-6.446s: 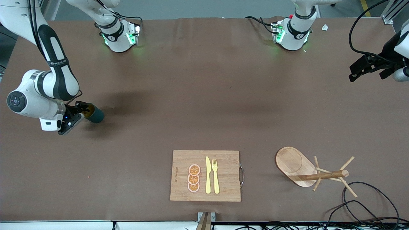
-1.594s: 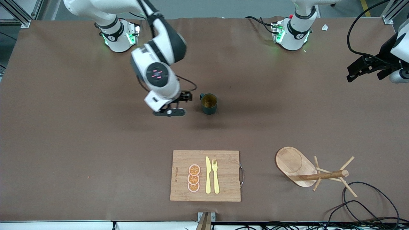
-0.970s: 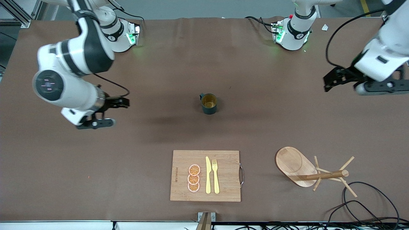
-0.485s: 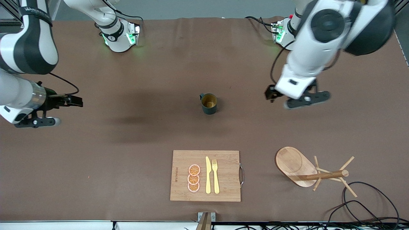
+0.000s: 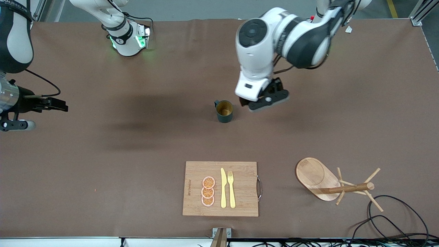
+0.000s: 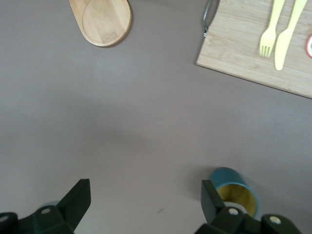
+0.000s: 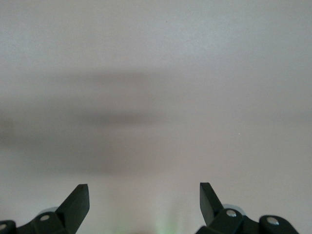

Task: Pass cup and hang on rack
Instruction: 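Lower the left gripper onto the mug handle and close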

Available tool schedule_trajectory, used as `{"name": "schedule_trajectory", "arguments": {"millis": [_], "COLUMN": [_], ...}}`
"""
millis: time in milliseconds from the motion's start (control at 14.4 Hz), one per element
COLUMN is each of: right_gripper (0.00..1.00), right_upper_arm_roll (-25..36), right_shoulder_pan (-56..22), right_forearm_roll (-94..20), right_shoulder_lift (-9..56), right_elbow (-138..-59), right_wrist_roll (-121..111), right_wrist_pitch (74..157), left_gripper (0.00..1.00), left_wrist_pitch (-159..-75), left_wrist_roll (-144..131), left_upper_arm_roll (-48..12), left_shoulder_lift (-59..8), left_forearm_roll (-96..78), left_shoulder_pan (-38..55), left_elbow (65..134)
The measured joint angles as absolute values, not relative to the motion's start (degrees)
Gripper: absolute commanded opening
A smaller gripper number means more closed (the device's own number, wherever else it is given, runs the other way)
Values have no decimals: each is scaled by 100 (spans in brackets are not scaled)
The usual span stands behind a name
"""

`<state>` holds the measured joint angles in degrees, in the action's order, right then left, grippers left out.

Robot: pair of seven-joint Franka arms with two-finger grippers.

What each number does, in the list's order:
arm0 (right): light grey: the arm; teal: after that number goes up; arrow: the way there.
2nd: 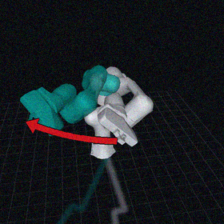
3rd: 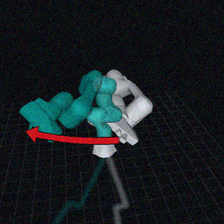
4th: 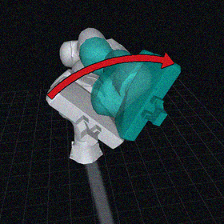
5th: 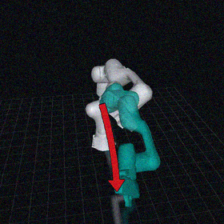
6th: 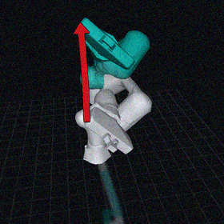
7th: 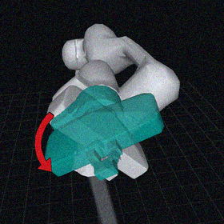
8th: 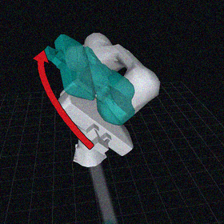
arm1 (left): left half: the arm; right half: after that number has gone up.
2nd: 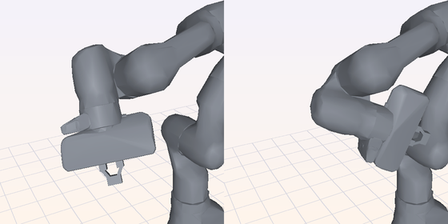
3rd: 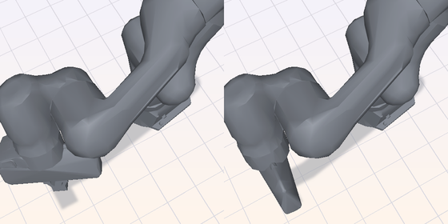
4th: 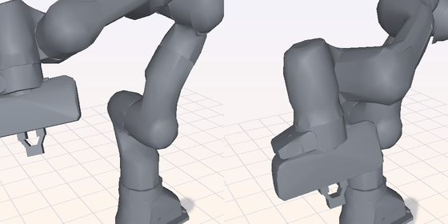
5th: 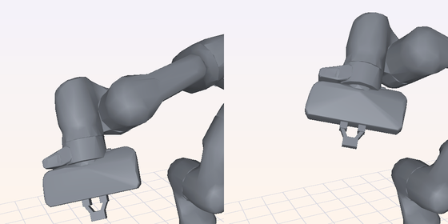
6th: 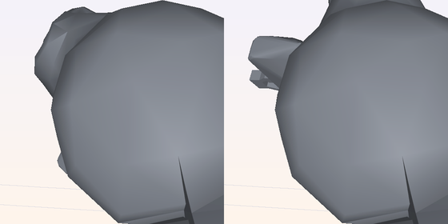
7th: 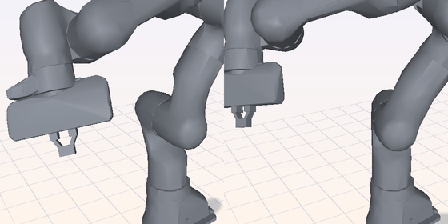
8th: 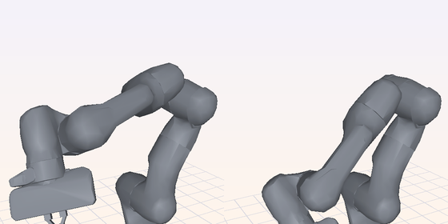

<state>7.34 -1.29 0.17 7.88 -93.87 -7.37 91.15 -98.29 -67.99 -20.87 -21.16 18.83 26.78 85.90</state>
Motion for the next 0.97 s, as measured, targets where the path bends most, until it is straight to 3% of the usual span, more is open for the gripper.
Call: {"name": "schedule_trajectory", "arguments": {"millis": [416,970], "right_gripper": [100,100], "right_upper_arm_roll": [728,623], "right_shoulder_pan": [-47,-48], "right_forearm_roll": [136,133], "right_shoulder_lift": [824,929], "right_elbow": [-8781,-8659], "right_wrist_roll": [-743,-742], "right_wrist_pitch": [8784,8422], "left_gripper": [100,100], "left_wrist_pitch": [-9828,-9825], "left_wrist_roll": [-8762,-11599], "left_upper_arm_roll": [-2086,-2061], "left_shoulder_lift": [-2895,-3945], "left_forearm_roll": [3031,4484], "left_shoulder_pan": [4028,5282], "left_elbow": [8445,8422]}}
